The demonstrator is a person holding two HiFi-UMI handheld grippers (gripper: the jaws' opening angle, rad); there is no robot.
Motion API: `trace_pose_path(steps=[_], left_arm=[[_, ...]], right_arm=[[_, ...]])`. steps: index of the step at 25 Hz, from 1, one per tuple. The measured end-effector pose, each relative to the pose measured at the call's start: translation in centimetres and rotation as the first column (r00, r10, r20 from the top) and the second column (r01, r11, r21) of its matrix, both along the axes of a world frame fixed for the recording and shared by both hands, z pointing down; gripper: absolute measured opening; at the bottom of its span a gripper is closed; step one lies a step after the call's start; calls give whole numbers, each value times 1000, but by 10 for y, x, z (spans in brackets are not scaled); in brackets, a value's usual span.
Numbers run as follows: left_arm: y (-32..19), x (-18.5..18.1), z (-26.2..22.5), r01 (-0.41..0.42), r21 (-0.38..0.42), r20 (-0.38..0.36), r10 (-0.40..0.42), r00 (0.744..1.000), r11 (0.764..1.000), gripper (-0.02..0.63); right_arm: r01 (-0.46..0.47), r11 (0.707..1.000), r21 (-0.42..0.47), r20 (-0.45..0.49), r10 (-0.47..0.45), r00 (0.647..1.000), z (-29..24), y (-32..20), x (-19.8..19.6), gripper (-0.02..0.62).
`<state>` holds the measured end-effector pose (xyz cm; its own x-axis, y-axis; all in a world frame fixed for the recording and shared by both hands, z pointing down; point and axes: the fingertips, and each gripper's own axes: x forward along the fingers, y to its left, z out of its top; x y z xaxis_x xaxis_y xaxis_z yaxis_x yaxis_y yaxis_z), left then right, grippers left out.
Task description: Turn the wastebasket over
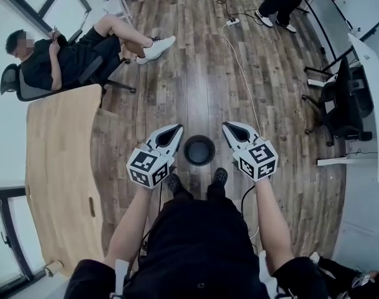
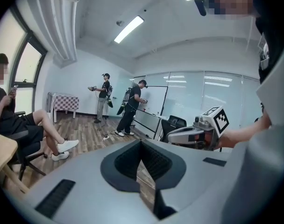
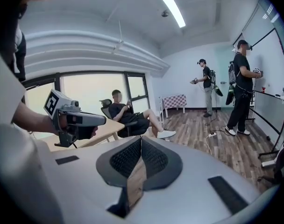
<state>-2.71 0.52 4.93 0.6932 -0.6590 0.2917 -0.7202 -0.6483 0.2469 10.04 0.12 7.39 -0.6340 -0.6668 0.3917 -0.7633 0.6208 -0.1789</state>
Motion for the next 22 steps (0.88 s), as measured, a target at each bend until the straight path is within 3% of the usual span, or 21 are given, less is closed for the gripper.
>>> trace_pose_path(steps=[10,22], left_arm=[[-9,0,-55,-3,66,-11,4,1000,998,15],[-10,-5,-58,3,82,0,-3,1000,997,15]], right_arm=[[-40,990,135,60,32,998,-74,-12,1,32],[-12,986,164,38,6,999,-83,-10,-9,31]])
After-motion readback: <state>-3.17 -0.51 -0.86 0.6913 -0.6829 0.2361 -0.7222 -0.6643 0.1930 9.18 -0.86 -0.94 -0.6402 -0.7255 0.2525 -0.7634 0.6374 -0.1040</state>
